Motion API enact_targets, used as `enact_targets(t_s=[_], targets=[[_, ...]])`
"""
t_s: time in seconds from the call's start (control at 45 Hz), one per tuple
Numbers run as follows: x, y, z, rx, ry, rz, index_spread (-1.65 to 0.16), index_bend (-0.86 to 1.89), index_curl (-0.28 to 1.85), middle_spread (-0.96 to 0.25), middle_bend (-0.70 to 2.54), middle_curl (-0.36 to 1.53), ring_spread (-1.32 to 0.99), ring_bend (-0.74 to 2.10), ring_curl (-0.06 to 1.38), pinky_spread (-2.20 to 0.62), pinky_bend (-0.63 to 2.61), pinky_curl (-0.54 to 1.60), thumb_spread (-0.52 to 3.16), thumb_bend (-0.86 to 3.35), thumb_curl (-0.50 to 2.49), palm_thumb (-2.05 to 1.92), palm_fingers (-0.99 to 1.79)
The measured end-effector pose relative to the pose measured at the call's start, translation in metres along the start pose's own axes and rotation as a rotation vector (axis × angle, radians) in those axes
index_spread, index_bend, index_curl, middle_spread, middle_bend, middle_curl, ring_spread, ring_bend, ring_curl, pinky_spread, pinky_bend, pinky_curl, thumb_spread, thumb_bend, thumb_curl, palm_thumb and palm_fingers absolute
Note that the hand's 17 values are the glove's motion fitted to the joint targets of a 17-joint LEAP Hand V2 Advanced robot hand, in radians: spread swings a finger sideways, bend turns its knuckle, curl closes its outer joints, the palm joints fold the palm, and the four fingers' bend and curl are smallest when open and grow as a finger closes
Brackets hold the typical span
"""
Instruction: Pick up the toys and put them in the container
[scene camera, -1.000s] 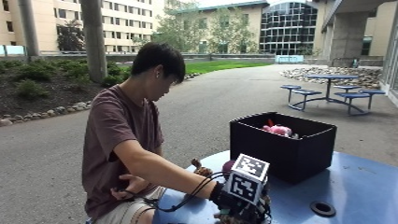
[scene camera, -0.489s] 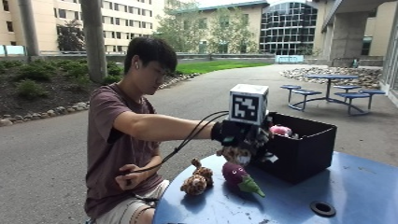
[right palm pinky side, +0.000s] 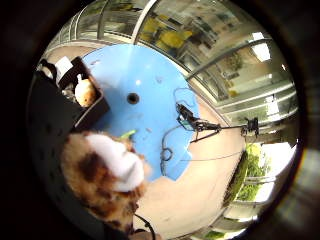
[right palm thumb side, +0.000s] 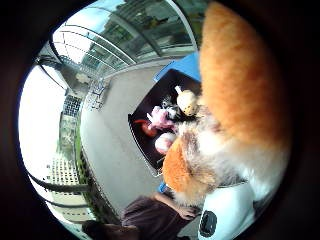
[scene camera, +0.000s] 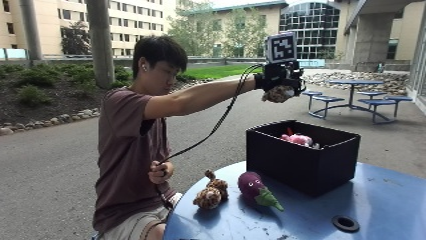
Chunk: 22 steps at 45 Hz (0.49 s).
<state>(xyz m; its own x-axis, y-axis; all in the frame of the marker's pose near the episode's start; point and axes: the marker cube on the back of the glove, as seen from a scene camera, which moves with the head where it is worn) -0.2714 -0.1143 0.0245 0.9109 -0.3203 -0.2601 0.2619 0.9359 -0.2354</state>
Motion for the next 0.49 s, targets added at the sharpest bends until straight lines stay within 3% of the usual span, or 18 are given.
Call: enact_targets(t_s=[0.222,0.267,0.311,0.489], targets=[[-0.073,-0.024,0.041,0.013,0.142,-0.084,-0.28,1.13,0.72,-0.18,1.4,0.85,-0.33,1.6,0.67,-0.37,1.12,0.54,0.59,0.17,1.22,0.57,0.75],[-0.104,-0.03,0.05,0.019,0.077,-0.042,-0.28,1.13,0.75,-0.18,1.39,0.85,-0.33,1.61,0.67,-0.37,1.13,0.54,0.57,0.17,1.23,0.57,0.73],[-0.149,-0.034,0.062,0.0,-0.001,-0.093,-0.29,1.12,0.76,-0.19,1.39,0.85,-0.33,1.61,0.67,-0.37,1.14,0.55,0.55,0.16,1.24,0.57,0.73],[-0.233,-0.034,0.107,-0.313,0.083,-0.171,-0.31,0.96,0.81,-0.2,1.32,0.85,-0.33,1.61,0.67,-0.38,1.24,0.57,0.53,0.1,1.25,0.54,0.6]])
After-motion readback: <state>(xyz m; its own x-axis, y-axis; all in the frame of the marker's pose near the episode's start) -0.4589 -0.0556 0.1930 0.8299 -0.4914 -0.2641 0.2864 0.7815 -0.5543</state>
